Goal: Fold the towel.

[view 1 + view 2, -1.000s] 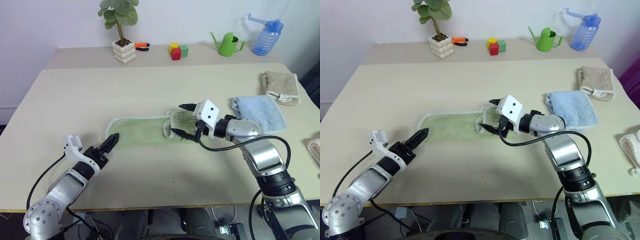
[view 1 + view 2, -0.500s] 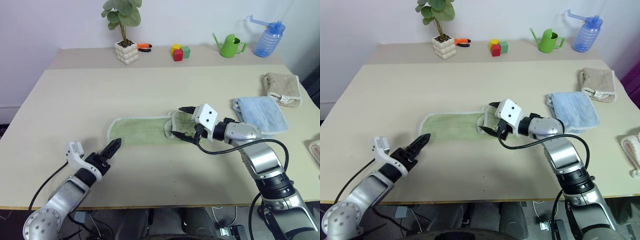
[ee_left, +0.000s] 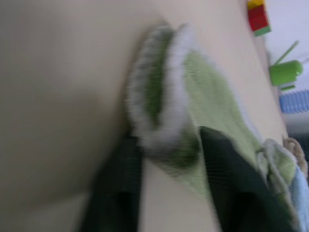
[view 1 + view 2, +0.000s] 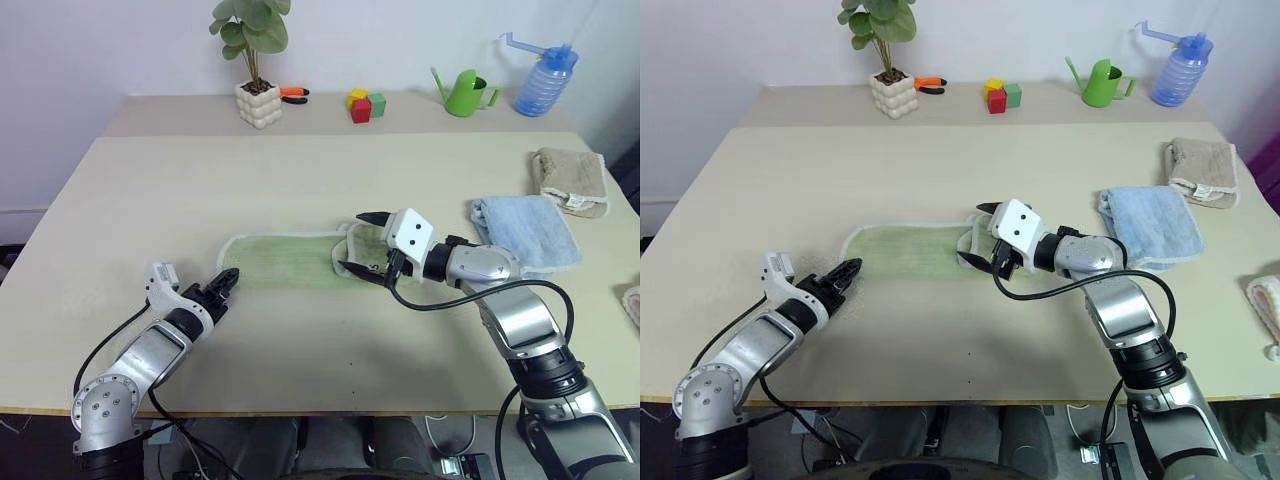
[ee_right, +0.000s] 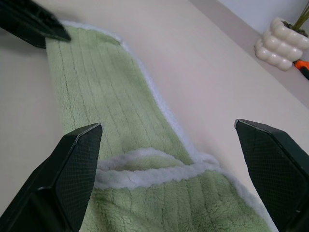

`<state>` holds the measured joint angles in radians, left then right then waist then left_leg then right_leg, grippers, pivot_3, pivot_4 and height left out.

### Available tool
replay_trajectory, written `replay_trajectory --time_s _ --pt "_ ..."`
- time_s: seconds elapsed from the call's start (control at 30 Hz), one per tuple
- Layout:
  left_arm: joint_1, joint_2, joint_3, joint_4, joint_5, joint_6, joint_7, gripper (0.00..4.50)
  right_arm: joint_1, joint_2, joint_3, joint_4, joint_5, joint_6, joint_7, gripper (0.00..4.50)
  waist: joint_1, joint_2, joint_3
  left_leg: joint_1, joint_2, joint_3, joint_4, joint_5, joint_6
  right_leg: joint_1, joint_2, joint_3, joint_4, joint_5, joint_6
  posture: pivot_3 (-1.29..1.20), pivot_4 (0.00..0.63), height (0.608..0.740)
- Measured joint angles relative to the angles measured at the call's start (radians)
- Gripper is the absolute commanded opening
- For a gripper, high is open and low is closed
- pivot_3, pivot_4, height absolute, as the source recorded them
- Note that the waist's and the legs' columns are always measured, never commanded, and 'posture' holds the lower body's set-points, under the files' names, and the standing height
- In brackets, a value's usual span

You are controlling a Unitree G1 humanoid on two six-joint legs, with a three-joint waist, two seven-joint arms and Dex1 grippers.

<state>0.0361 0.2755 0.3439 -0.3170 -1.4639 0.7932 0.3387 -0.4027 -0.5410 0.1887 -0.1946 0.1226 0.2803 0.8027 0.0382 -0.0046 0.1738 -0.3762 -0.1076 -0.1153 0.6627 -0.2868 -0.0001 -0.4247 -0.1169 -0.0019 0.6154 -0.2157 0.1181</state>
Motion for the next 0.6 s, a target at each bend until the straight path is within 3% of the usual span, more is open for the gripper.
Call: replay_trajectory --time_s 0.03,0.23,0.43,0.6 --pt "0.0 0.0 0.0 0.001 0.002 -0.002 -0.003 0.03 0.002 0.0 0.0 0.0 0.0 0.0 -0.001 4.5 0.0 0.0 0.0 0.0 0.0 0.0 0.0 0.0 0.0 0.0 0.0 0.0 0.0 0.0 0.0 0.0 0.15 0.732" --pt "-0.01 0.029 0.045 -0.001 0.03 -0.073 -0.065 0.03 0.054 -0.011 -0.003 -0.062 0.004 0.036 -0.007 4.5 -0.001 -0.001 0.0 -0.001 0.0 0.0 -0.001 0.0 0.0 -0.002 0.0 0.0 0.0 0.0 0.0 0.0 0.15 0.732" --pt "-0.069 0.227 0.161 0.022 0.115 -0.126 -0.213 0.03 0.126 -0.07 -0.01 -0.119 0.028 0.07 0.031 4.5 -0.001 -0.002 0.001 -0.001 0.0 0.0 -0.002 0.0 0.0 -0.002 0.0 0.0 -0.001 0.0 -0.001 0.0 0.15 0.732" --pt "-0.137 0.389 0.108 0.026 0.244 -0.114 -0.403 0.03 0.121 -0.07 -0.01 -0.118 0.028 0.067 0.034 4.5 0.0 -0.002 0.001 -0.002 0.0 0.0 -0.002 0.0 0.0 -0.002 0.0 0.0 -0.002 0.0 0.0 0.0 0.15 0.732"
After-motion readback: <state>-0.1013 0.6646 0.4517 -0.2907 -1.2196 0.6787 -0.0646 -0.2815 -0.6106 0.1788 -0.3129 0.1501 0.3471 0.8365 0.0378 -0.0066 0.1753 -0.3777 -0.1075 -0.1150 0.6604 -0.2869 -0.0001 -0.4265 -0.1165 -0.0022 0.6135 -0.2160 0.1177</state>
